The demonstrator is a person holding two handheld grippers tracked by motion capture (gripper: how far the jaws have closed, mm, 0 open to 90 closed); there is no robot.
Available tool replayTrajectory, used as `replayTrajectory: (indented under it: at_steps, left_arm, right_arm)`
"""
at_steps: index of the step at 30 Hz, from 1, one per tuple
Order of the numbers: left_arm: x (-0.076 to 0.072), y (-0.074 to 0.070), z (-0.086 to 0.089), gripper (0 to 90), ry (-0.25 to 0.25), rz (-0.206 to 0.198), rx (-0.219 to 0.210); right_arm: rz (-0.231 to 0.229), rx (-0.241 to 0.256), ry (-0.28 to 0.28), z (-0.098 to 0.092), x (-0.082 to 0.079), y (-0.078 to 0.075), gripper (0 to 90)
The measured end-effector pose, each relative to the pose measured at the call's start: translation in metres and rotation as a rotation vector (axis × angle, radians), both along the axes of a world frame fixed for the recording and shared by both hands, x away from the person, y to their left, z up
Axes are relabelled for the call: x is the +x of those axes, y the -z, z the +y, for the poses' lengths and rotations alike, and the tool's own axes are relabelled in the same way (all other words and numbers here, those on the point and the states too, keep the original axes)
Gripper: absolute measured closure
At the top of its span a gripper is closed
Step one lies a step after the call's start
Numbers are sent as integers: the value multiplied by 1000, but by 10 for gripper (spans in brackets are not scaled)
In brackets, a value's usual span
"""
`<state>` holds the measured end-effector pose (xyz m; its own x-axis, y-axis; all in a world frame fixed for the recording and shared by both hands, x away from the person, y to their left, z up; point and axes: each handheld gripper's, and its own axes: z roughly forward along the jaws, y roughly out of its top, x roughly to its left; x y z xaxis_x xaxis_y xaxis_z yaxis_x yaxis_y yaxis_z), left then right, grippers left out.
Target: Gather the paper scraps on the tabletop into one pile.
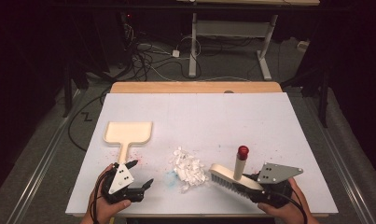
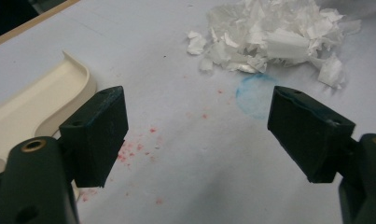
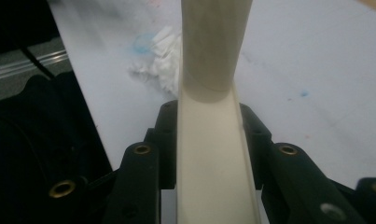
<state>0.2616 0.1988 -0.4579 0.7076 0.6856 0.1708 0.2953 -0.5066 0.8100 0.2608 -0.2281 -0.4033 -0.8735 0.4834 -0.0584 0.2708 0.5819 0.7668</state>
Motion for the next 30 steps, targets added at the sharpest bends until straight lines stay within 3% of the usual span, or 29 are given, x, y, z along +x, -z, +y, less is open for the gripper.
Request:
replayTrajectory:
  at_steps: [6,16,21,25,30]
  left_arm:
    - [0,1,0,183,4,5,1]
    - [3,3,-1,183,12,4,13]
    - [2,3,0,183,7,15,10]
    - [1,2,2,183,0,10,1]
    - [0,0,4,183,-2,3,-1]
  right_arm:
    - [41,-18,-77,26,4,14,677]
    - [-21,-3,-93,61,18,15,676]
    - [-22,10,-115,58,17,11,676]
    - [-36,60,-108,46,11,-1,676]
    - [-81,100,-121,48,4,-10,676]
